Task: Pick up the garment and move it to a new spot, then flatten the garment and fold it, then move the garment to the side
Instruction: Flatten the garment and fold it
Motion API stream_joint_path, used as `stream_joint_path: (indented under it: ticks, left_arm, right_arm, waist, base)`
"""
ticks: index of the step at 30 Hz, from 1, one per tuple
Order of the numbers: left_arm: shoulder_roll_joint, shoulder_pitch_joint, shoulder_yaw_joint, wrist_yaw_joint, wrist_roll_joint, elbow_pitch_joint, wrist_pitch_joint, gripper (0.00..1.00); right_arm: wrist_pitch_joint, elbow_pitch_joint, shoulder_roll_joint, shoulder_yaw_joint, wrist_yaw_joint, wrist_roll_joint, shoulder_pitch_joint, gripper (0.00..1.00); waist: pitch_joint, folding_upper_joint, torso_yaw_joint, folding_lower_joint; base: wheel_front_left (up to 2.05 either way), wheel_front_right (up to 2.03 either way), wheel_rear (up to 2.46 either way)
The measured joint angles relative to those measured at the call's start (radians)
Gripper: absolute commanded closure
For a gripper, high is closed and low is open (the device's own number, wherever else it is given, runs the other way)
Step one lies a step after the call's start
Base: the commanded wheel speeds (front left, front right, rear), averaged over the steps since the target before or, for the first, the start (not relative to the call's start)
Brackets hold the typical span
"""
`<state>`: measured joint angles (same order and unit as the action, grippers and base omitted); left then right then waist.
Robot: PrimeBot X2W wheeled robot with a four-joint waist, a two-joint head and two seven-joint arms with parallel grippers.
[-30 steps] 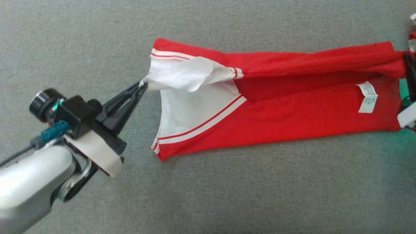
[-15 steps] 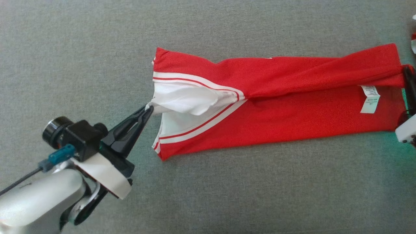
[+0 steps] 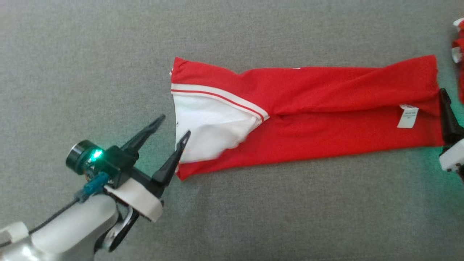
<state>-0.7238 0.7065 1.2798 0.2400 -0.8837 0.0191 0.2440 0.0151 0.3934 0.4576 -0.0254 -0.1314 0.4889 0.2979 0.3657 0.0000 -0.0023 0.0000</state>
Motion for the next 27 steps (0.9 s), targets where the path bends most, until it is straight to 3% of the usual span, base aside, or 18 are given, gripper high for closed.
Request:
stream_joint_path:
  ticks: [3, 4, 10, 17, 27]
  left_arm:
    - [0.041, -0.039, -0.071, 0.053, 0.040, 0.016, 0.006, 0.00]
    - [0.085, -0.088, -0.153, 0.093, 0.080, 0.009, 0.008, 0.00]
    - [0.211, -0.291, -0.369, 0.174, 0.235, 0.006, 0.010, 0.00]
    - [0.370, -0.488, -0.613, 0.163, 0.418, 0.006, 0.010, 0.00]
    - [0.532, -0.615, -0.786, 0.026, 0.612, -0.010, 0.011, 0.00]
  right_arm:
    - [-0.038, -0.010, -0.030, 0.044, 0.000, -0.024, -0.030, 0.00]
    - [-0.063, -0.018, -0.059, 0.069, 0.000, -0.048, -0.061, 0.00]
    - [-0.097, -0.034, -0.151, 0.112, 0.000, -0.076, -0.147, 0.00]
    - [-0.100, 0.025, -0.178, 0.175, 0.000, -0.090, -0.148, 0.00]
    - [-0.046, 0.218, -0.182, 0.381, 0.000, -0.177, -0.040, 0.00]
  waist:
    - [-0.021, 0.0000, -0.002, 0.0000]
    - [-0.038, 0.0000, -0.001, 0.0000]
    - [-0.093, 0.0000, 0.014, -0.0001]
    - [-0.142, 0.0000, 0.072, -0.0002]
    - [-0.164, 0.0000, 0.190, -0.0001]
  base:
    - [0.00, 0.00, 0.00]
    - [0.00, 0.00, 0.00]
    - [0.00, 0.00, 0.00]
    - [0.00, 0.00, 0.00]
    - [0.00, 0.00, 0.00]
